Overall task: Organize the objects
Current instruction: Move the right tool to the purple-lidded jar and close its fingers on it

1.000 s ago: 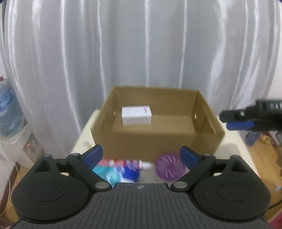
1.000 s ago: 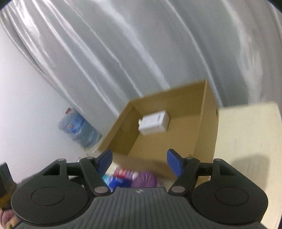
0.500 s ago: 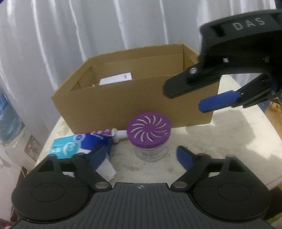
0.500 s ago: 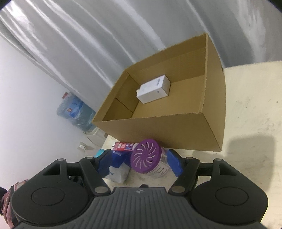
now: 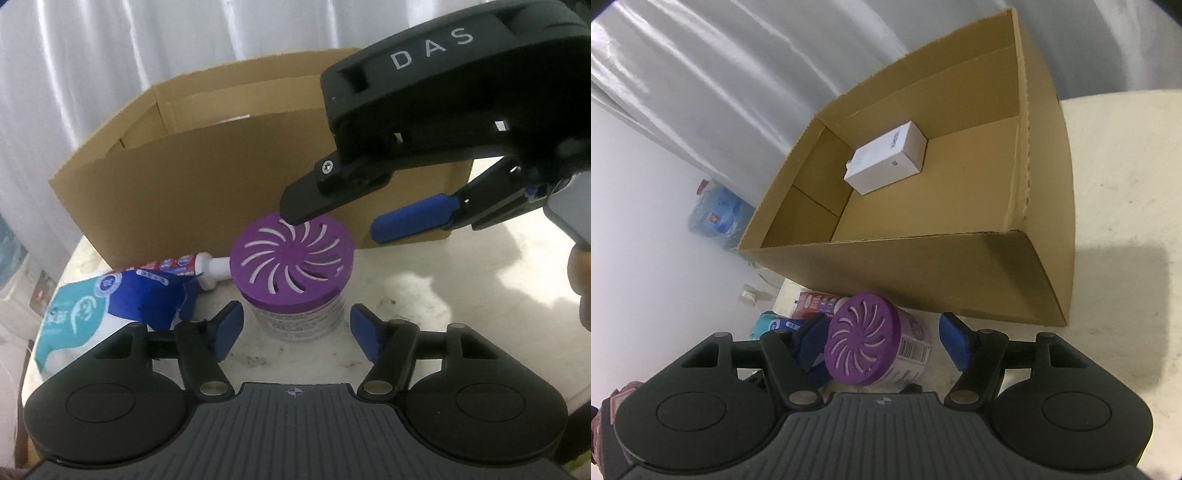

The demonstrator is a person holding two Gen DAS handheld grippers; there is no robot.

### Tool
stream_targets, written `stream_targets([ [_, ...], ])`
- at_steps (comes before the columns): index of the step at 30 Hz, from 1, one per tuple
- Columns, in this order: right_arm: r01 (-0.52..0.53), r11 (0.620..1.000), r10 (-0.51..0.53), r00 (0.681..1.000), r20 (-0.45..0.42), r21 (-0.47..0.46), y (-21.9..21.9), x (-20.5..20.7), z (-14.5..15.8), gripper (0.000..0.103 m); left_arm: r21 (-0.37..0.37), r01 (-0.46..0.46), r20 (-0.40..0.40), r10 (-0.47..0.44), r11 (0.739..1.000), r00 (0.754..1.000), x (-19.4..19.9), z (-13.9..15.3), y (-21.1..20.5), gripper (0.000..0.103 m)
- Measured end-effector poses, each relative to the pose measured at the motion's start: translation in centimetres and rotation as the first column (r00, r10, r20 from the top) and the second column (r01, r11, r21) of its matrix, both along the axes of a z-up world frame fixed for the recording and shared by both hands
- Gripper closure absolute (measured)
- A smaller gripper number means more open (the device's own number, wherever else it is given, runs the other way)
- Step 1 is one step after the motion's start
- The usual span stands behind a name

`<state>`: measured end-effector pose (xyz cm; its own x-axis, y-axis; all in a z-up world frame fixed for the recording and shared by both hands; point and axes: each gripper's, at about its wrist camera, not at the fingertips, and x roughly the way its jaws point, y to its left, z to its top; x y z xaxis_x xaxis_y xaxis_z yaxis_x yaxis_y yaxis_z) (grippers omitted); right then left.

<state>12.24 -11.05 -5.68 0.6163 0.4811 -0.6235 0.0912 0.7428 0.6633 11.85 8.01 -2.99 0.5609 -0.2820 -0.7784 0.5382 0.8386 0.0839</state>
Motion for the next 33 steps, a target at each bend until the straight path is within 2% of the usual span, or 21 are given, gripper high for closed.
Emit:
stream_targets([
  [6,-0.021,0.999,0.022,1.0,-0.017,0.025,0.2,0.7,-0.7,0.044,-0.005,0.015,-0.001,-0.015,1.0,1.0,0.7,-0.3,-0.2,0.041],
  [14,-0.058,0.998,0.058,0.998,-0.035,0.0,0.7,0.3,-0.2,0.044,-0.006,0.041,-0.021,-0.041,0.999,0.999,0.1,-0.1,-0.2,0.042],
  [19,-0.079,0.997,0.078,0.996,-0.047,-0.02,0.6,-1.1,0.3,0.044,-0.012,0.067,-0.044,-0.068,0.998,0.997,-0.4,0.2,-0.1,0.042],
  [26,-0.084,0.996,0.083,0.994,-0.07,-0.02,0.1,-3.7,0.7,0.044,-0.012,0.118,-0.05,-0.118,0.993,0.992,-2.9,0.9,-0.1,0.042],
  [33,-0.069,0.997,0.067,0.994,-0.083,-0.021,-0.2,-5.7,0.6,0.044,-0.009,0.136,-0.065,-0.137,0.991,0.988,-3.2,0.6,-0.2,0.041],
])
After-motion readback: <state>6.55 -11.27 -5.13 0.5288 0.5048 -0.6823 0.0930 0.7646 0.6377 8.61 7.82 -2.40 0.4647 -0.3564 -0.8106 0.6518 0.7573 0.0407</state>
